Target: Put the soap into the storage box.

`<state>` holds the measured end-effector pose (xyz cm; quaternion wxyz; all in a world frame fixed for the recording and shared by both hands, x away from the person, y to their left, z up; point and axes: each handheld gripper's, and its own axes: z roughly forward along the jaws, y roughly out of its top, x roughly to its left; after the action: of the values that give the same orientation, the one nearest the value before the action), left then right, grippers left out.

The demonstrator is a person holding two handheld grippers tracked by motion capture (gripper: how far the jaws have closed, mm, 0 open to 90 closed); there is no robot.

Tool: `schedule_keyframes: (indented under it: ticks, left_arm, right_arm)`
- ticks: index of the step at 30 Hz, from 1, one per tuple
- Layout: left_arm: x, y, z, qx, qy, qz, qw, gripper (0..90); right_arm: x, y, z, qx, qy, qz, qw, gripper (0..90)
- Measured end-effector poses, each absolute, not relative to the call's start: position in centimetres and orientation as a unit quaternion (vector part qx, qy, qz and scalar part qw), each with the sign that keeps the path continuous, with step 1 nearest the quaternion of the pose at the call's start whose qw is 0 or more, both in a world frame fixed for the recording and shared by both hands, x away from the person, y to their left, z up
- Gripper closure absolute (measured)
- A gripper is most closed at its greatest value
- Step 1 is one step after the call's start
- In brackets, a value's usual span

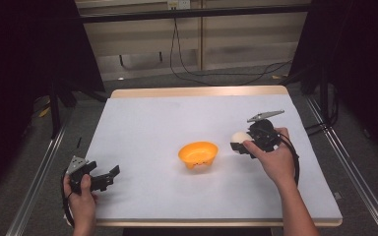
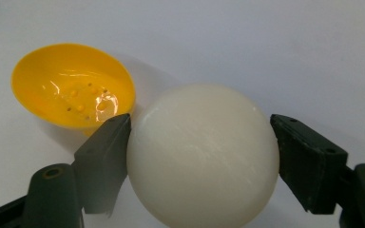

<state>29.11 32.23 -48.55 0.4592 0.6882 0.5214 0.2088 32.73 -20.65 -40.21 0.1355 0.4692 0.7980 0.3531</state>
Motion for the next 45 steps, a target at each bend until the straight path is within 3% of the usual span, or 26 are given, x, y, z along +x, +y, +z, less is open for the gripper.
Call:
schedule_keyframes:
  ticks: [45]
  left_arm:
    - [29.1, 32.3, -48.5, 0.69, 0.52, 0.21, 0.458, 1.1]
  right_arm:
    - [33.9, -14.5, -39.5, 0.422, 0.823, 0.362, 0.118, 24.2]
